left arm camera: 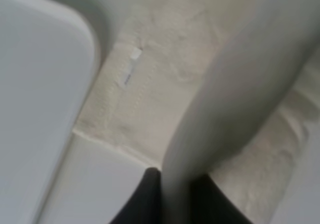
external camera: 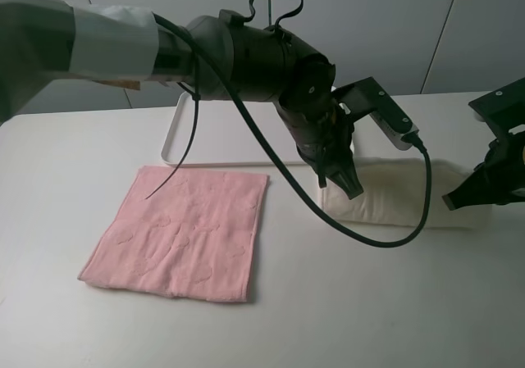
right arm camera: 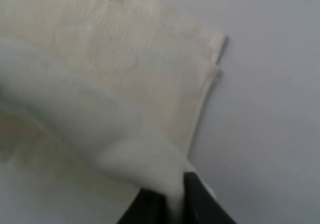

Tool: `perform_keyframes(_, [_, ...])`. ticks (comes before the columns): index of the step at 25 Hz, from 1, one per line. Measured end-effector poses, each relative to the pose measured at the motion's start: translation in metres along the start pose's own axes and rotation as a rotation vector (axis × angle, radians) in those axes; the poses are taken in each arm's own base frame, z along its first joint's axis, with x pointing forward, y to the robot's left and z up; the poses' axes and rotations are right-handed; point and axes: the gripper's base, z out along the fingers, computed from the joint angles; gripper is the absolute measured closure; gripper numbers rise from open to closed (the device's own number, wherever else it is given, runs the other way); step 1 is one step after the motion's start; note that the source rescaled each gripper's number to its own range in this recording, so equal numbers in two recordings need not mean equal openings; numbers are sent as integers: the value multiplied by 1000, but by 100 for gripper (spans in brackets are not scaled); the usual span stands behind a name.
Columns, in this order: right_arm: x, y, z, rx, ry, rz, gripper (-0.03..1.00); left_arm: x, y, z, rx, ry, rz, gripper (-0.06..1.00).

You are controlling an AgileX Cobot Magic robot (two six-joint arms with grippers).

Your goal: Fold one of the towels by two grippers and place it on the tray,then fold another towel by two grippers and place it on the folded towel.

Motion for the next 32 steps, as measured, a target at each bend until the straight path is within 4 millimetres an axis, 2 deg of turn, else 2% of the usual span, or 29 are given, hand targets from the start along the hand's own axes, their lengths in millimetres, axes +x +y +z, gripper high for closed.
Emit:
perform_keyframes(3, [-8, -1, 6, 17, -37, 27, 68, -4, 3, 0, -25, -50, -18, 52])
perform_keyframes(6, [-13, -5, 8, 57, -69, 70, 58, -3, 10, 0, -58, -55, -56, 47])
perform_keyframes(8, [-15, -7, 8, 76, -79, 100, 46, 0, 17, 0, -79, -38, -73, 42])
perform_keyframes(11, [-16, -7, 7, 79, -90, 141, 19, 6, 28, 1, -83, -12, -121, 20])
perform_keyframes(12, [-17, -7, 8, 77, -90, 166, 10, 8, 31, 1, -74, -1, -158, 10])
perform_keyframes(13, [-19, -8, 7, 75, -89, 197, 3, 11, 33, 2, -63, 12, -178, 0])
perform_keyframes(14, [-21, -8, 6, 71, -86, 218, 0, 12, 33, 1, -53, 24, -190, -3])
perform_keyframes(18, [-29, -9, 6, 57, -11, 252, -3, 13, 38, -2, -10, 83, -266, -5])
perform_keyframes(21, [-38, -15, 11, 20, 123, 257, -3, 7, 45, -5, 17, 103, -341, -5])
perform_keyframes(24, [-43, -20, 20, -96, 281, 284, -3, -3, 55, -5, 39, 156, -417, -5])
perform_keyframes(27, [-45, -27, 25, -203, 370, 307, -2, -2, 56, 14, 58, 246, -468, -5])
perform_keyframes(32, [-51, -31, 25, -227, 350, 245, -1, 6, 51, 37, 67, 370, -548, -6])
